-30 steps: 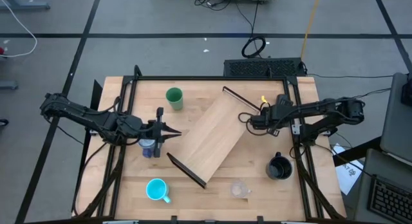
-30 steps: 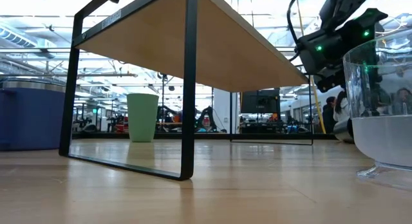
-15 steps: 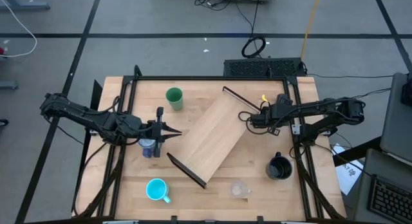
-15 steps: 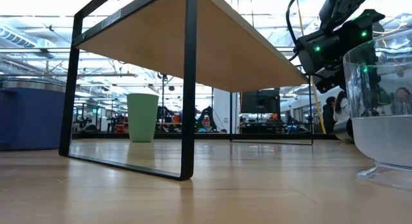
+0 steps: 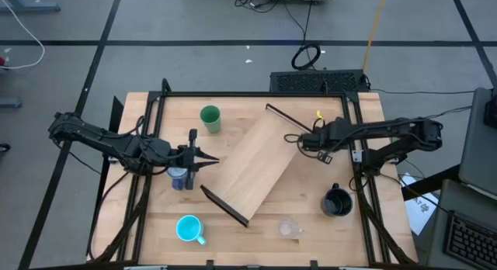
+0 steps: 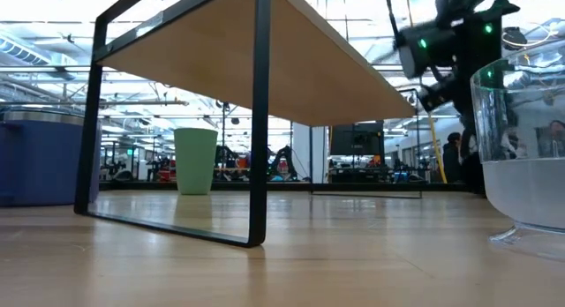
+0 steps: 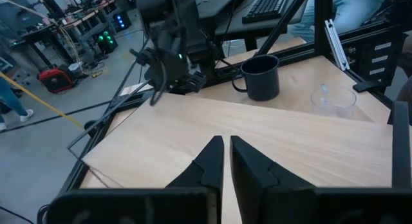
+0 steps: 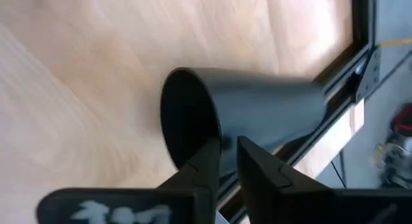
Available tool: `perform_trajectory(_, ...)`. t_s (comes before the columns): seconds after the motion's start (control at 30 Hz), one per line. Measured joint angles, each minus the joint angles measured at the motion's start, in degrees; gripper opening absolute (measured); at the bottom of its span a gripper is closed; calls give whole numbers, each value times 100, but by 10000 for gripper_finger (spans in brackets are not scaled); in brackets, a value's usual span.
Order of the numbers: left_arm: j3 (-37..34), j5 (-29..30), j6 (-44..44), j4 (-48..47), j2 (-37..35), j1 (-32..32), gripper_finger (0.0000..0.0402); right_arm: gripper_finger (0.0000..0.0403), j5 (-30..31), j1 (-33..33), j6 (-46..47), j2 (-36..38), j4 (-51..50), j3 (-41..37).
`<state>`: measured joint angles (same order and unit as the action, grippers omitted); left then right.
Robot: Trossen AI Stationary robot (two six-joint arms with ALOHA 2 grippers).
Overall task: Stack small to large cups/mugs on shelf
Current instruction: Put the black cup on the shelf
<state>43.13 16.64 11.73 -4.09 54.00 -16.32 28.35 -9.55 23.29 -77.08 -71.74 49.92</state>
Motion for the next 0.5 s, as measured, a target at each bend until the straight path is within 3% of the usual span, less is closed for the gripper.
perform_trajectory(0.27,0,0,22,-31,0,0,31,114,-185,3,-141,35,-116,305)
perform_trajectory(0.5,0,-2,17,-81,0,-2,31,157,-566,234,488,72,-100,305)
